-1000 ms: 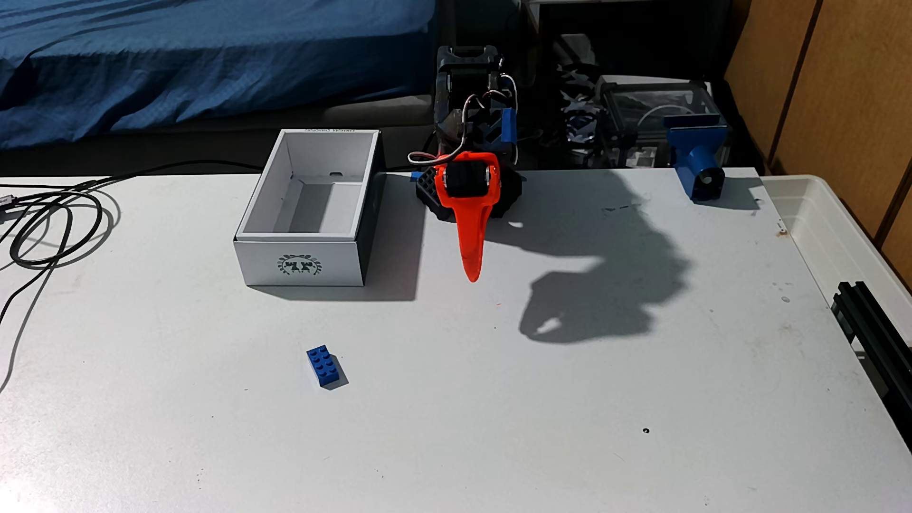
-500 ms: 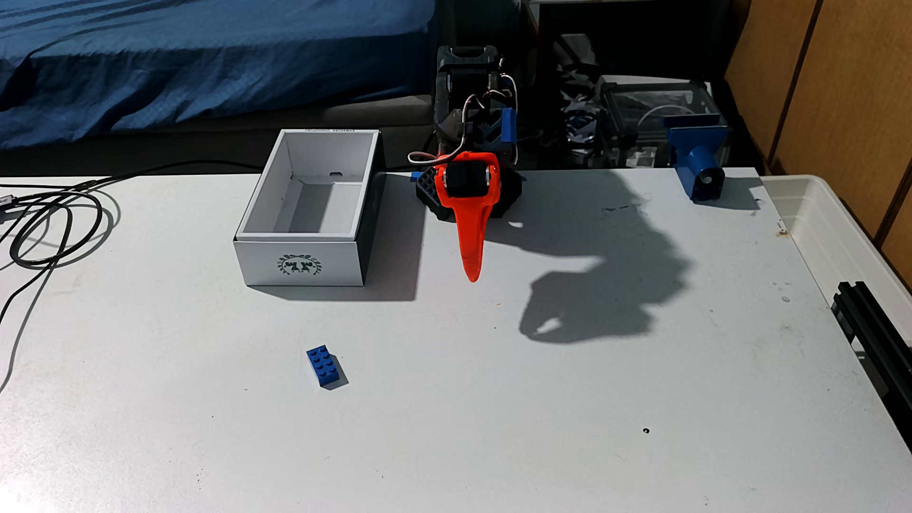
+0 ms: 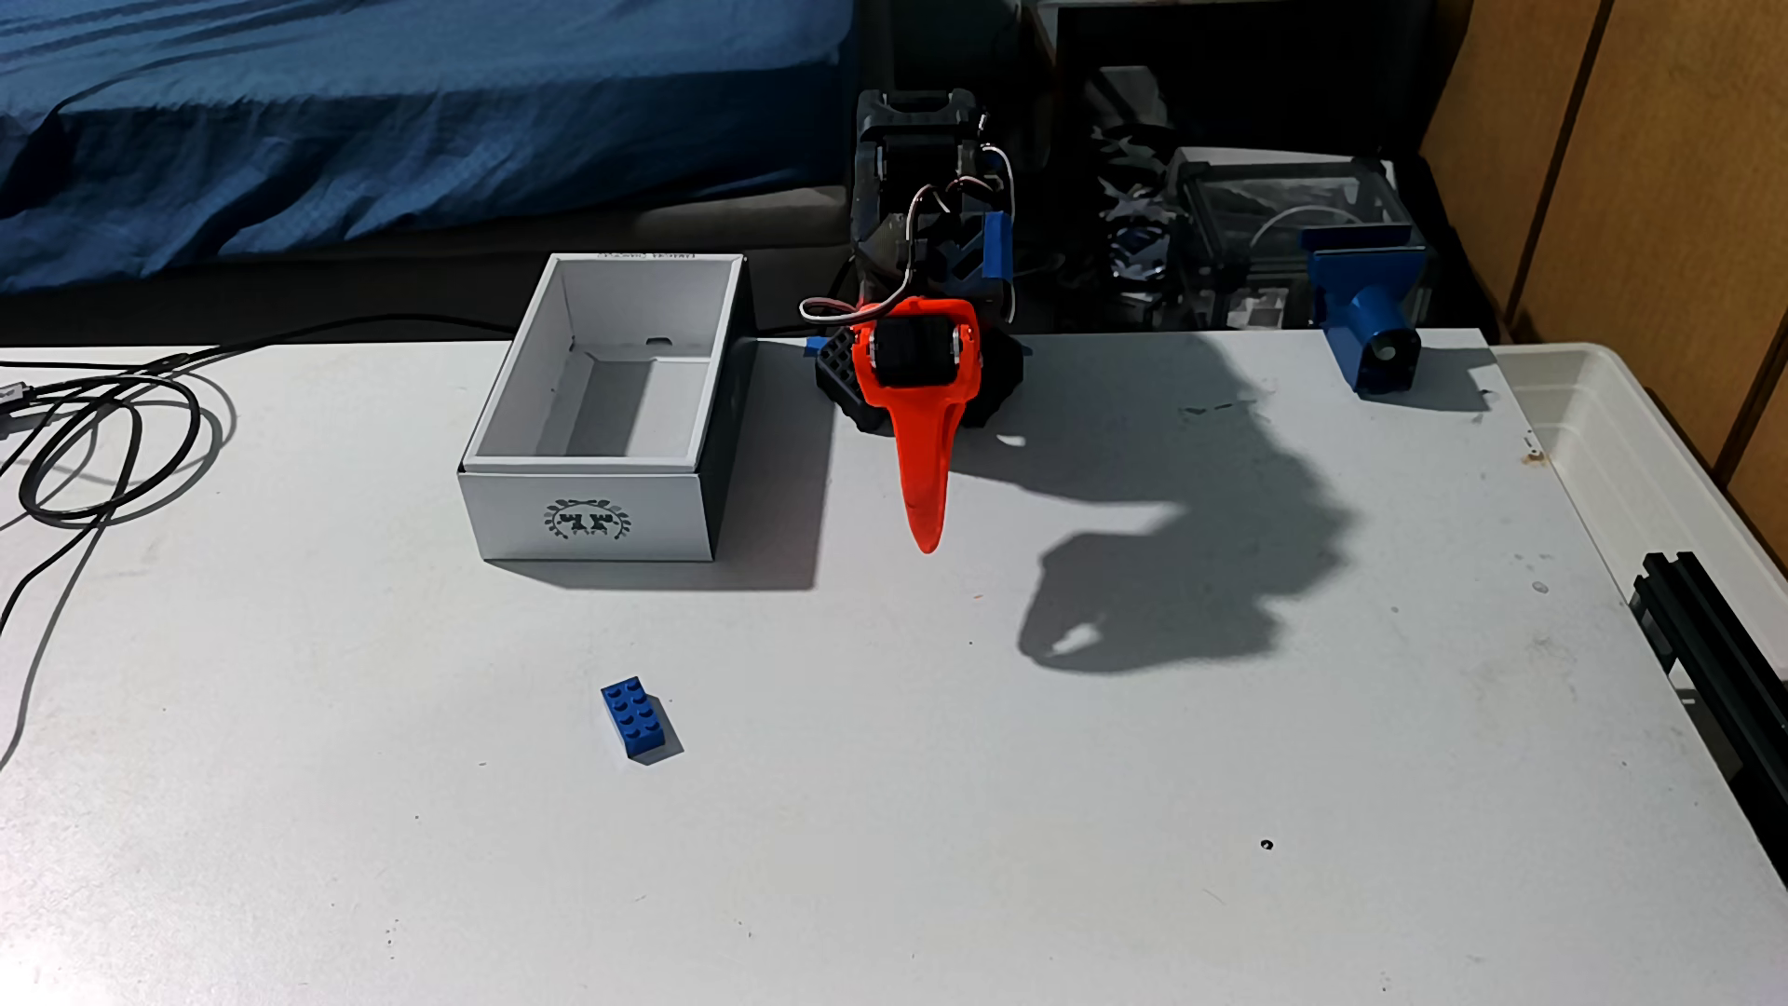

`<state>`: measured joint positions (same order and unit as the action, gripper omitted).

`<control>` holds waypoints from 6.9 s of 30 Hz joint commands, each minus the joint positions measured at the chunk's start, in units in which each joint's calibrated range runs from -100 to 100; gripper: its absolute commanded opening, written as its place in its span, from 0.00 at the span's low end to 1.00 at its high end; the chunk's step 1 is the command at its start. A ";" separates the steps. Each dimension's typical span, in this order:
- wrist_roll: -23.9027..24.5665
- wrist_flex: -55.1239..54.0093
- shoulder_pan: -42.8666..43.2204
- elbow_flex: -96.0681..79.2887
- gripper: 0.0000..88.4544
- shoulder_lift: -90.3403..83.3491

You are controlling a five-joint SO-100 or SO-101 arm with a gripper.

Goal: Grab the blue brick and place in box

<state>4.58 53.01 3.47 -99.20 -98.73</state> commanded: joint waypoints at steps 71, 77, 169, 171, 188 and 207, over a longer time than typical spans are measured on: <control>15.71 32.26 -27.54 97.60 0.01 106.64; 15.97 32.17 -25.24 105.05 0.01 113.91; 19.76 19.85 -23.31 106.83 0.29 127.36; 19.65 19.42 -23.38 106.74 0.29 127.44; 18.70 19.93 -24.20 105.05 0.28 127.61; 19.13 19.59 -23.68 103.90 0.24 127.53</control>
<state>23.63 72.77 -20.30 4.51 29.05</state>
